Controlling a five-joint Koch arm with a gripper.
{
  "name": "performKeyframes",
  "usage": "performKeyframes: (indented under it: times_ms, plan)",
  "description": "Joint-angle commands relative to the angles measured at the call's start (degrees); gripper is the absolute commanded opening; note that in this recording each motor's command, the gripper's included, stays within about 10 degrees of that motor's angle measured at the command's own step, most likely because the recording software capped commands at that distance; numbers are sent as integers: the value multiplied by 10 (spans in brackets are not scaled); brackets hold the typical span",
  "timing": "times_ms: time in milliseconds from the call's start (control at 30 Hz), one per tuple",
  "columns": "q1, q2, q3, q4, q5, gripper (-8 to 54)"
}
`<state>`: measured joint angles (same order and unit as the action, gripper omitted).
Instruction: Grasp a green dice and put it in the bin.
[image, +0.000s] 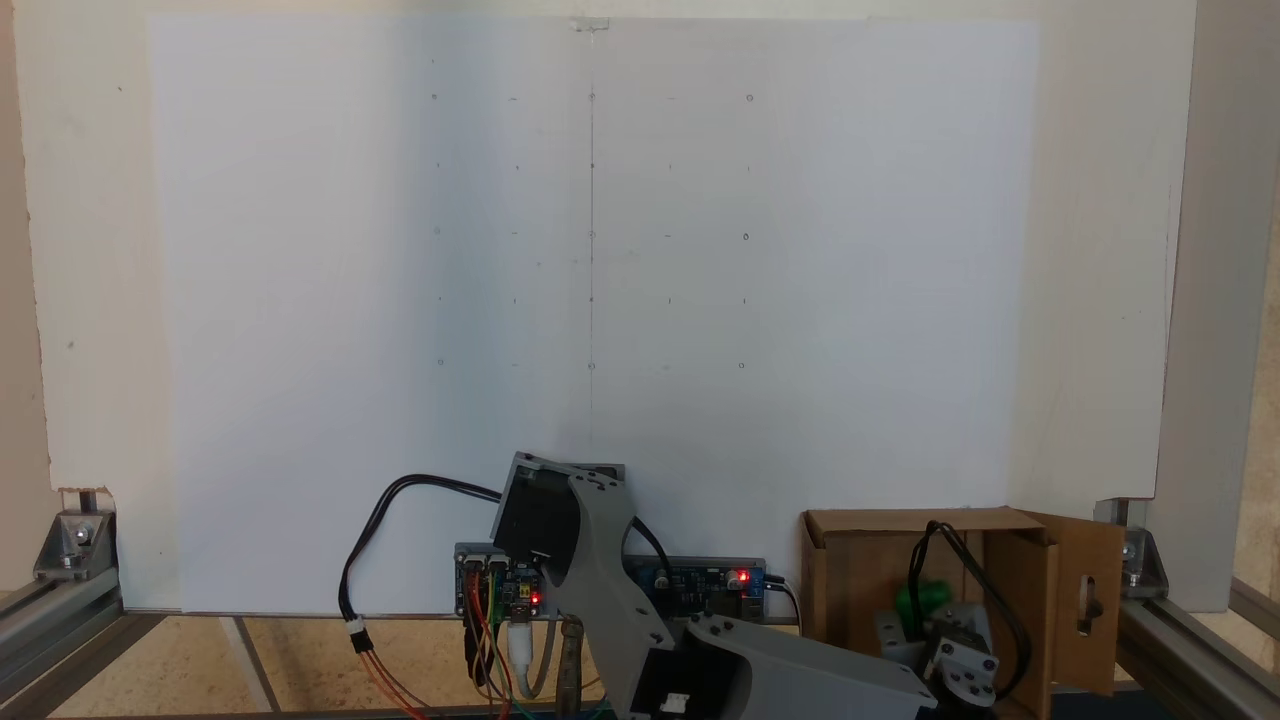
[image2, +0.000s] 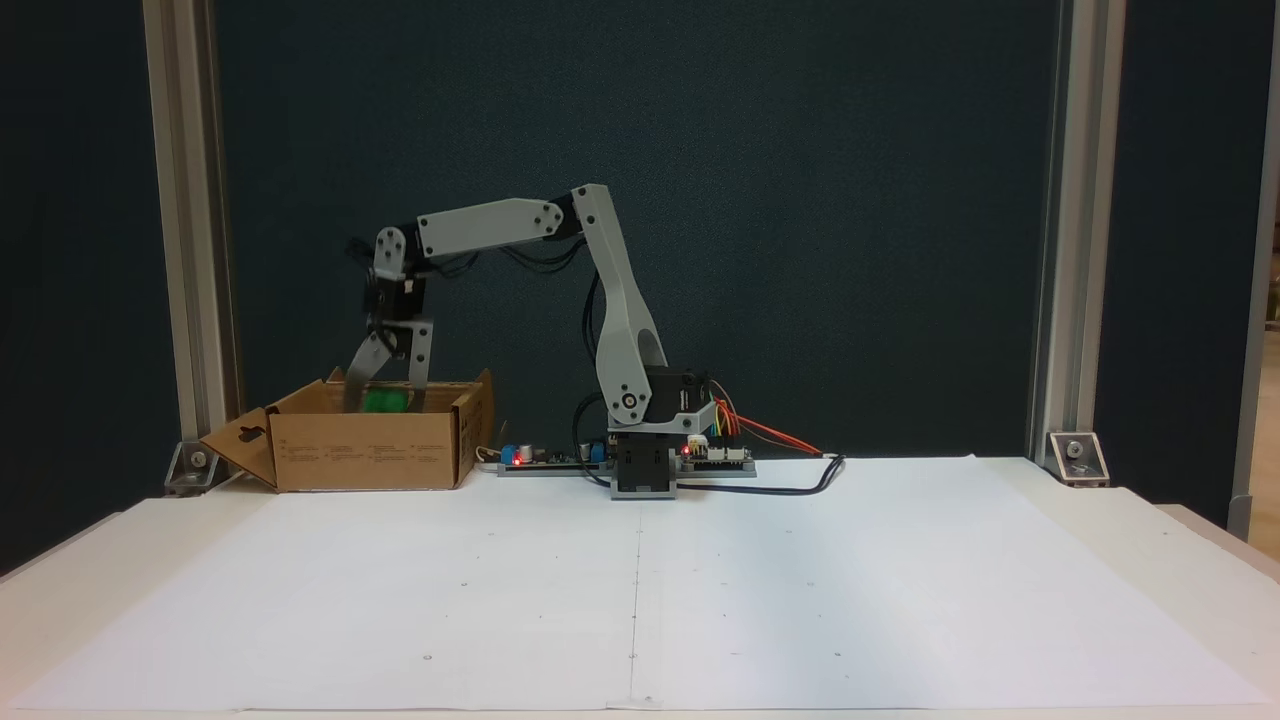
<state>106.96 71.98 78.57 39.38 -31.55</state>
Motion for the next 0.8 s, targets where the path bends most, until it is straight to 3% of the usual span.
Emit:
performKeyframes:
  times_ms: [0, 233, 500, 767]
  plan:
    - [6, 4, -31, -17, -39, 414]
    - [-5, 38, -32, -18, -7, 425]
    - [-234, 207, -33, -71, 149, 425]
    - [-510, 272, -30, -99, 170, 432]
